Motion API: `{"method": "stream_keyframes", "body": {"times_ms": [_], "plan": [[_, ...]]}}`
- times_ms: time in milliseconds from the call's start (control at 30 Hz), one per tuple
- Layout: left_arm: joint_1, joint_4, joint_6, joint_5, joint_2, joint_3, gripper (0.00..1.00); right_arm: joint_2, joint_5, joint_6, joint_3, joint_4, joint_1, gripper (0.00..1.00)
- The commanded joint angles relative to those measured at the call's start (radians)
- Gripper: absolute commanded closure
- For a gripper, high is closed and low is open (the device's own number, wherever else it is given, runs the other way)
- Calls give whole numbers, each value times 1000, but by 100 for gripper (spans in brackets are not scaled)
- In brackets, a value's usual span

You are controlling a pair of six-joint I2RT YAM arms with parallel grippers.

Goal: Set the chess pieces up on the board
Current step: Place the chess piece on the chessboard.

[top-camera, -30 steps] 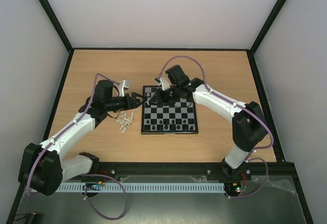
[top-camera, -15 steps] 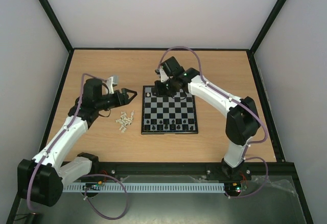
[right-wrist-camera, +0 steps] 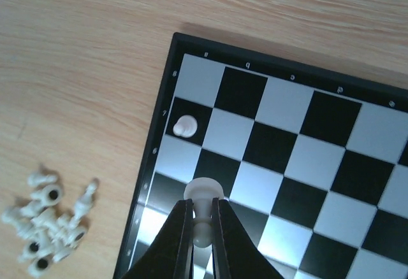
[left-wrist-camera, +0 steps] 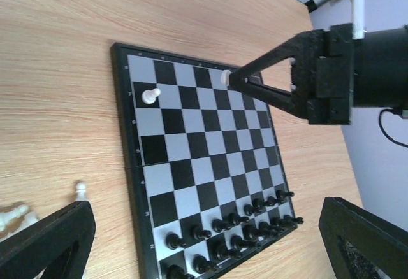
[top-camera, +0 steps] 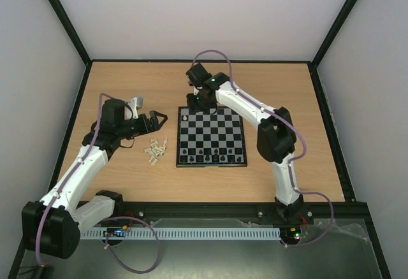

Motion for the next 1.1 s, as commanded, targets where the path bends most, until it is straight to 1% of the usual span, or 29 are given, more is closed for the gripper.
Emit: {"method": "stream_keyframes", "body": {"times_ms": [0,167,367,567,1067], "plan": [[15,-58,31,-48,-5,34,0,113,61,-20,113,-120,17,99],[28,-61,37,-54,8,29,0,213,94,-22,196,-145,24,99],[38,-59,41,-50,12,25,0,293,108,-29,282,-188,26,99],[41,-53,42,-42,13,22,0,312,131,-33,284,-195,26,99],[49,-55,50,-37,6,2,0,347,117,-38,284,-207,41,98]]}}
